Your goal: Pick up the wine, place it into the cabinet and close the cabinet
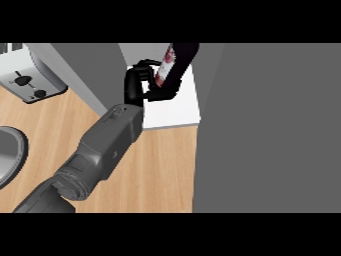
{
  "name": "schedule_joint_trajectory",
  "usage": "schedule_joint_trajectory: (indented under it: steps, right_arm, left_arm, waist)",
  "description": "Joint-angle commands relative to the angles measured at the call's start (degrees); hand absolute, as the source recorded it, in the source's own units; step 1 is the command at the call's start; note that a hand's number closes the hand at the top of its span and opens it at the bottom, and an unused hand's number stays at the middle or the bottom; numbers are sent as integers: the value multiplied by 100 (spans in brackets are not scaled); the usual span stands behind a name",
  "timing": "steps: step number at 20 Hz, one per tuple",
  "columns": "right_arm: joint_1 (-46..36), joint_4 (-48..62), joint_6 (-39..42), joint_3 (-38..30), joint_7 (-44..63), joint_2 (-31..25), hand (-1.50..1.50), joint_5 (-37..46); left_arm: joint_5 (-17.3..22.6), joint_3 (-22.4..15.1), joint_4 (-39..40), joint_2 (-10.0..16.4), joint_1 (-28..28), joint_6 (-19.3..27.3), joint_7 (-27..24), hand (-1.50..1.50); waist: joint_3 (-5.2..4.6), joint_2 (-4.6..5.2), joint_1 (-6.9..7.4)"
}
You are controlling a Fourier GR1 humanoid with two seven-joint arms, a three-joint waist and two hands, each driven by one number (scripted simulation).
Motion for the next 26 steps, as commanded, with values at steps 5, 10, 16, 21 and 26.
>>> schedule_joint_trajectory:
  steps: [5,10,16,21,26]
  right_arm:
    - [-28,-94,-97,11,102,1,-150,-54]
    - [21,59,93,-204,7,-139,-150,-299]
    - [188,-205,116,-56,-90,34,-150,-164]
    - [96,-102,167,-164,-48,-115,-150,-263]
    - [185,-342,12,10,70,23,-150,-161]
  left_arm:
    - [-110,29,369,108,-507,0,143,150]
    - [-60,134,505,243,-590,57,125,150]
    - [-211,26,581,324,-410,331,-44,150]
    - [-345,-78,583,188,-585,801,282,-150]
    - [-483,-176,583,340,-537,830,634,-150]
  waist:
    - [0,25,-14]
    - [4,39,-47]
    - [3,55,-86]
    - [7,88,-171]
    - [0,52,-99]
